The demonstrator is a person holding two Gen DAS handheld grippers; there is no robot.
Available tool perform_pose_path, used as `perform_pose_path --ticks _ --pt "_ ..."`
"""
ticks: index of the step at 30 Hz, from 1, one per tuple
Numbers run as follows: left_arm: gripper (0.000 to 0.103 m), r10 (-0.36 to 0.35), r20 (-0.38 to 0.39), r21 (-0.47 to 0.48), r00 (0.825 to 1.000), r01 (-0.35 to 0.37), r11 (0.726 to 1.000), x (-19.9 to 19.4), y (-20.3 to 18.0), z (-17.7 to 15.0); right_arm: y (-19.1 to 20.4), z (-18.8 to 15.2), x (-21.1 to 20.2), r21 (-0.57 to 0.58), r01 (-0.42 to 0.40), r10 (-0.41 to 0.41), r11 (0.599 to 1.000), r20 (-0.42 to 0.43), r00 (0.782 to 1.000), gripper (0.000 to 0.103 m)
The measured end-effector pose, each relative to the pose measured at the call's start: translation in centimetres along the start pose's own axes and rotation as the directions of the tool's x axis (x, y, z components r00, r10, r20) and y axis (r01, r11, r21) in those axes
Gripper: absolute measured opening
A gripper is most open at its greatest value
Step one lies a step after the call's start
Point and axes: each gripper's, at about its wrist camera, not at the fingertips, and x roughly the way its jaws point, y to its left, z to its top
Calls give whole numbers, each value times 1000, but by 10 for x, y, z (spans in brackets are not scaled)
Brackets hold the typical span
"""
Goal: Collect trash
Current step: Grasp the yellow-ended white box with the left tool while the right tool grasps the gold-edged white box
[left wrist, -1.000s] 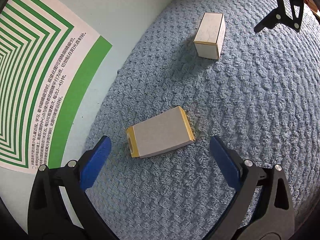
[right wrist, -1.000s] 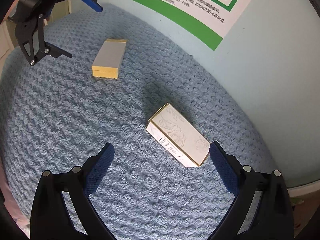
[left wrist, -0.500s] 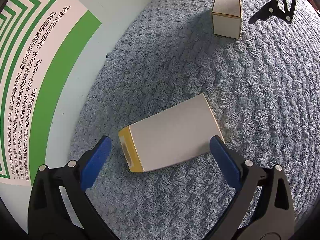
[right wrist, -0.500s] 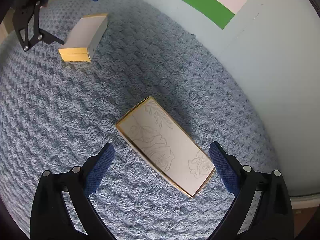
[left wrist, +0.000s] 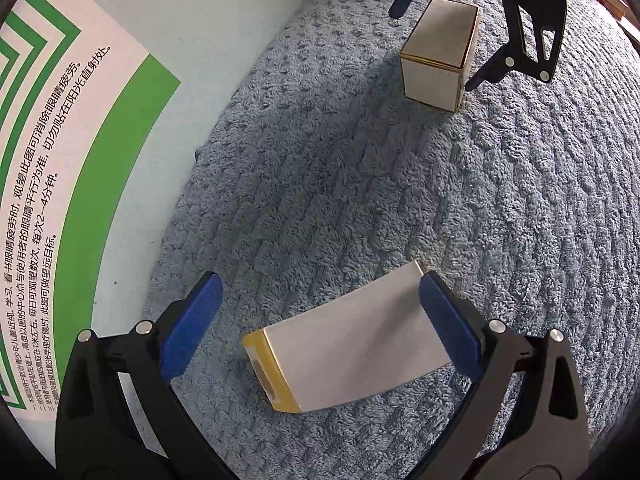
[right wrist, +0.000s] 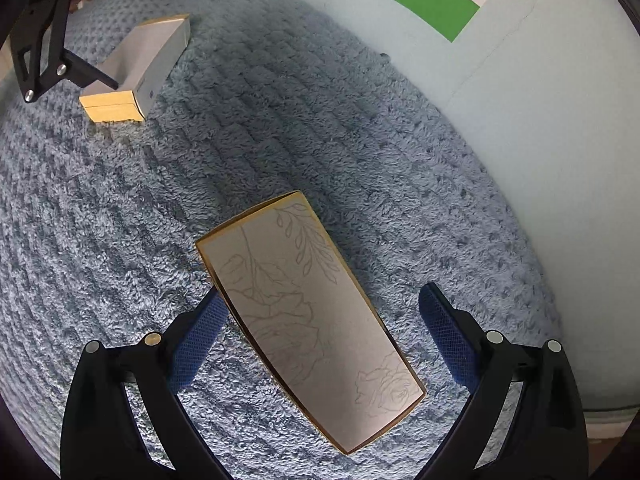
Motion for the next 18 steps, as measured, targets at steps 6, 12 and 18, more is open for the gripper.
perform_pose_path --ticks 6,12,18 --pt "96 -6 4 -20 1000 6 1000 -10 1 -7 -4 -5 4 27 -13 13 1000 5 1000 95" --pt "96 13 -20 -31 1000 -13 999 -26 1 -28 5 -12 -12 46 -9 8 999 25 1000 95" --pt "96 26 -36 -13 999 -26 1000 -38 -8 -49 16 -21 -31 49 13 -14 999 27 1000 95"
